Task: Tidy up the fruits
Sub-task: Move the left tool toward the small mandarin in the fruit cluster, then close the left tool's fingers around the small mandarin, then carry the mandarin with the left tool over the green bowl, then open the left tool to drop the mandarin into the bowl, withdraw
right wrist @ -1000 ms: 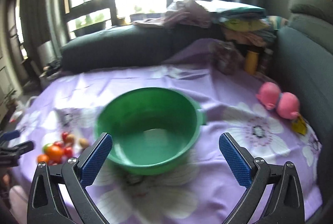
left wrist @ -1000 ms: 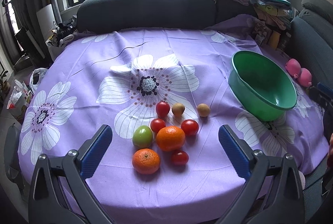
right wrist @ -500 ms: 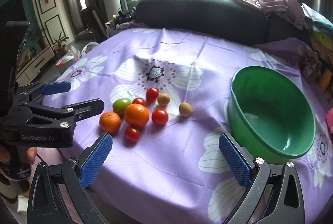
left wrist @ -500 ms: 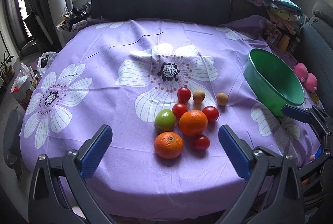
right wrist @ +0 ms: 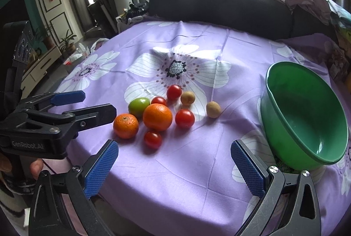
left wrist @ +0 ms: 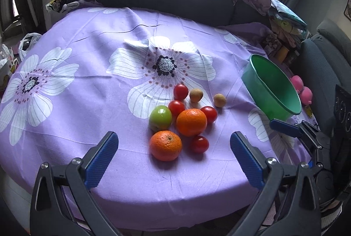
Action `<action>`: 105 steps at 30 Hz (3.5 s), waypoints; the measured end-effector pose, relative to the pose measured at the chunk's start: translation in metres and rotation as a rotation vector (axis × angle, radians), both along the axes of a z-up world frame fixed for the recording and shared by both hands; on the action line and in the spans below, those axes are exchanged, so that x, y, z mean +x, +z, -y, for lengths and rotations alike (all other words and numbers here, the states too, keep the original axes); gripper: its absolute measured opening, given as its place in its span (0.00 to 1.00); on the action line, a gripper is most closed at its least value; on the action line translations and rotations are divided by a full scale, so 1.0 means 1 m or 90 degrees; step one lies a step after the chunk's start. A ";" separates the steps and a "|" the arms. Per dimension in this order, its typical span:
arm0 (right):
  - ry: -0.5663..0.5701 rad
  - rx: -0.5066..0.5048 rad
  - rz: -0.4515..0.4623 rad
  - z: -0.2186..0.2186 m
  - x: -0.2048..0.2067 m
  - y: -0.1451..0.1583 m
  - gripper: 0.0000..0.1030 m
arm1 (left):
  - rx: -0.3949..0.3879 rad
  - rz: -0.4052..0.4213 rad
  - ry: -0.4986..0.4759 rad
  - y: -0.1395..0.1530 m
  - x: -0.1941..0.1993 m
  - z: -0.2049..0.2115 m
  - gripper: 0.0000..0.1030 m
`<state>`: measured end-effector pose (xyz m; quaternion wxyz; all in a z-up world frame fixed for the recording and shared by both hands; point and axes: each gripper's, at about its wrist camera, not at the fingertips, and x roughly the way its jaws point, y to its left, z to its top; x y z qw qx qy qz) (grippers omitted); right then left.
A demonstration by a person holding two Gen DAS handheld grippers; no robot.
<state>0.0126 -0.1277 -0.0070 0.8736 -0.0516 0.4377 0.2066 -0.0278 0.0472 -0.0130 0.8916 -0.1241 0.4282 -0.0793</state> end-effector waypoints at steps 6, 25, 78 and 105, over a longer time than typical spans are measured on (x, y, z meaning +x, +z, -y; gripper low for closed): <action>0.031 0.022 -0.023 -0.002 -0.003 -0.014 0.92 | -0.060 -0.011 -0.043 -0.012 -0.005 -0.006 0.98; 0.120 0.110 -0.081 -0.030 0.008 -0.046 0.53 | -0.091 -0.058 -0.079 -0.041 0.019 -0.017 0.70; 0.002 0.132 0.119 0.066 0.019 0.048 0.41 | 0.009 0.073 -0.264 0.072 0.071 0.136 0.39; -0.170 0.089 0.011 0.166 0.088 -0.001 0.41 | -0.045 -0.067 -0.326 0.004 0.183 0.234 0.49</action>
